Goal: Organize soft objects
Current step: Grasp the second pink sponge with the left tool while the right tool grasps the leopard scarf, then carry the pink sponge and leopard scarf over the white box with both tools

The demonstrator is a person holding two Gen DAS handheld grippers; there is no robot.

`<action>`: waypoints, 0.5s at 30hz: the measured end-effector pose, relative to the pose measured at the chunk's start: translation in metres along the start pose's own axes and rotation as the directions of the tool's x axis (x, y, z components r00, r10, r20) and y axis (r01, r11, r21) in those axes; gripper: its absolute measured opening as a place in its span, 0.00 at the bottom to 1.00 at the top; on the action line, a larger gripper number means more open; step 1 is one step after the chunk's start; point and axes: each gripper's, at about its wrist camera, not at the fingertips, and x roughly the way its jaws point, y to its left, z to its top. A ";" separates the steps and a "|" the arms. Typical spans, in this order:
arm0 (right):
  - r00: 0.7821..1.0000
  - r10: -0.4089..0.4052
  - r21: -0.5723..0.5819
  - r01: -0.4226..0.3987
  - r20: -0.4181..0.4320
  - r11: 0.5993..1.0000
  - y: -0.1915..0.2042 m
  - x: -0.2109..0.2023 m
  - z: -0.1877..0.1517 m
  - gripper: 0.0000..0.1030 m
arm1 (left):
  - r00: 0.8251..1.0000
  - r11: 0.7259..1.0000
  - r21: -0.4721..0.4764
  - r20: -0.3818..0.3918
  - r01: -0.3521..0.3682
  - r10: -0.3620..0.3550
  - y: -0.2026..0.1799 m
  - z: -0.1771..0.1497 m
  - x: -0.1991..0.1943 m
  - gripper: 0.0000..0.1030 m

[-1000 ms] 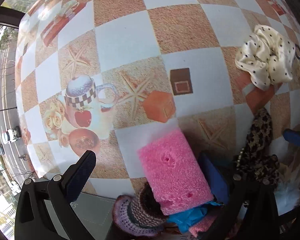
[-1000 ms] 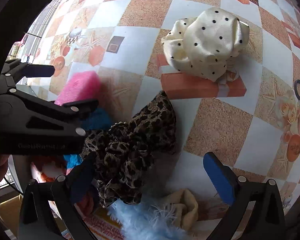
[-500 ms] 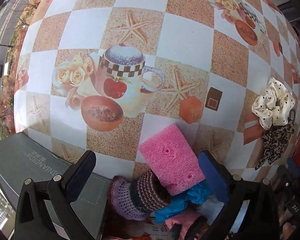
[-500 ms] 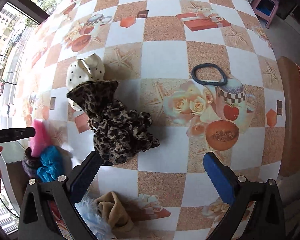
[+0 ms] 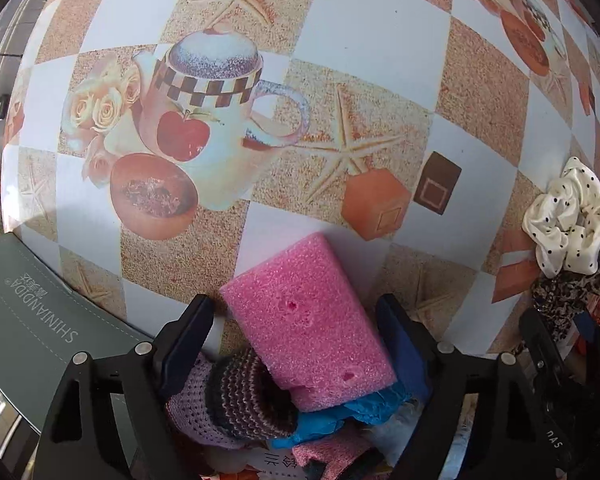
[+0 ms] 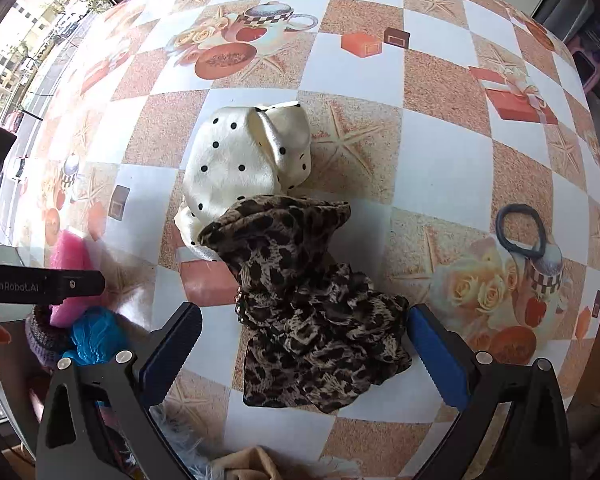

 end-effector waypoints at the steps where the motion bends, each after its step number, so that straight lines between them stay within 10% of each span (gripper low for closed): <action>1: 1.000 -0.009 0.004 0.009 -0.008 1.000 0.001 0.003 -0.001 0.93 | 1.000 1.000 0.003 0.005 0.004 -0.004 -0.002 -0.001 0.000 0.79; 5: 1.000 -0.012 -0.004 0.012 0.014 1.000 0.004 0.000 -0.003 0.46 | 0.998 0.999 0.054 0.064 -0.002 -0.002 -0.015 0.000 -0.012 0.62; 15: 0.994 0.087 0.089 -0.093 0.073 0.992 -0.026 -0.043 -0.019 0.40 | 0.949 0.974 0.220 0.315 -0.051 -0.021 -0.031 -0.037 -0.065 0.61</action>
